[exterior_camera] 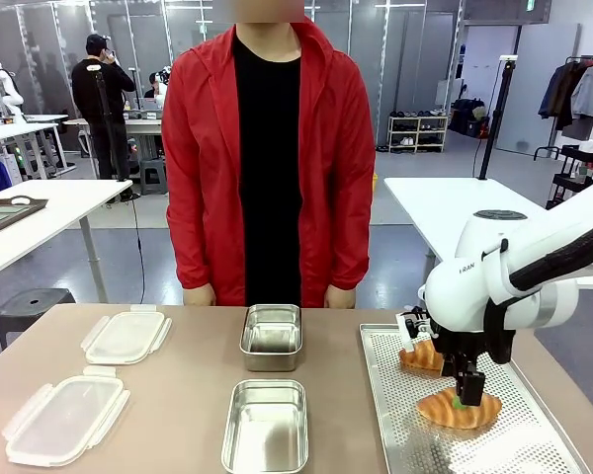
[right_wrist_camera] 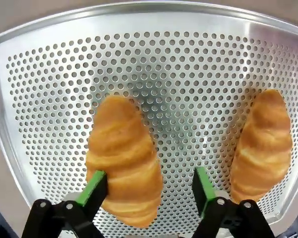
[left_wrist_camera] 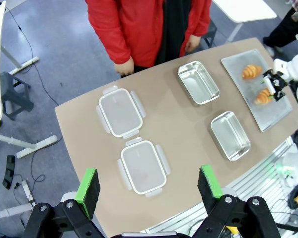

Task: Place the bread into the airtight container.
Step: Pick up a Butter Roll and place it into an empty Airtight Container.

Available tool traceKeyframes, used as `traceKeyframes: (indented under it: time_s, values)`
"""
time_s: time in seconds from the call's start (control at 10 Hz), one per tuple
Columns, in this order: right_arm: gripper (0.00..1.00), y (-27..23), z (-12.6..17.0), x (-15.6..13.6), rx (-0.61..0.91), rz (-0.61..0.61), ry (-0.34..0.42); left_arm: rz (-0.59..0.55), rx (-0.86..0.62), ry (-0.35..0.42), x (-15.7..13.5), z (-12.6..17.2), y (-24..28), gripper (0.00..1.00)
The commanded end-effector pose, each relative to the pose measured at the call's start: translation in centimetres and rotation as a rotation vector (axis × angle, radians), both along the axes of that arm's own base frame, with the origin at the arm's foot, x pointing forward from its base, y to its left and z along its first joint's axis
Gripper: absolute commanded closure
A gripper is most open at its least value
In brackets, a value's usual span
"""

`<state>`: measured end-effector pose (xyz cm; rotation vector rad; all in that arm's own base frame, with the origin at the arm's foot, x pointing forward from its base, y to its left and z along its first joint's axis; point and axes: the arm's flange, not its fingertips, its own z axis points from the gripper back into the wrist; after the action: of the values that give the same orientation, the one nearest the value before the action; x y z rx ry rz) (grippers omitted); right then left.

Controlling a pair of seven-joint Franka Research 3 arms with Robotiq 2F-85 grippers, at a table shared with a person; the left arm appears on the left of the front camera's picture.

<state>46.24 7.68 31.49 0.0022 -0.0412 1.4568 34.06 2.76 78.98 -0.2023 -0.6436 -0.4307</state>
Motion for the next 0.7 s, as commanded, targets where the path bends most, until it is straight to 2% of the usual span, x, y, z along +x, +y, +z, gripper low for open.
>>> traceKeyframes:
  time_s: [0.0,0.6]
  values:
    - [0.31,-0.3,-0.17,0.37,0.001,-0.018,0.023,-0.004,-0.002,-0.001,-0.14,0.02,-0.03,0.0]
    - [0.88,0.22,0.8,0.29,0.016,-0.081,0.088,-0.004,-0.002,-0.001,-0.14,0.02,-0.03,0.0]
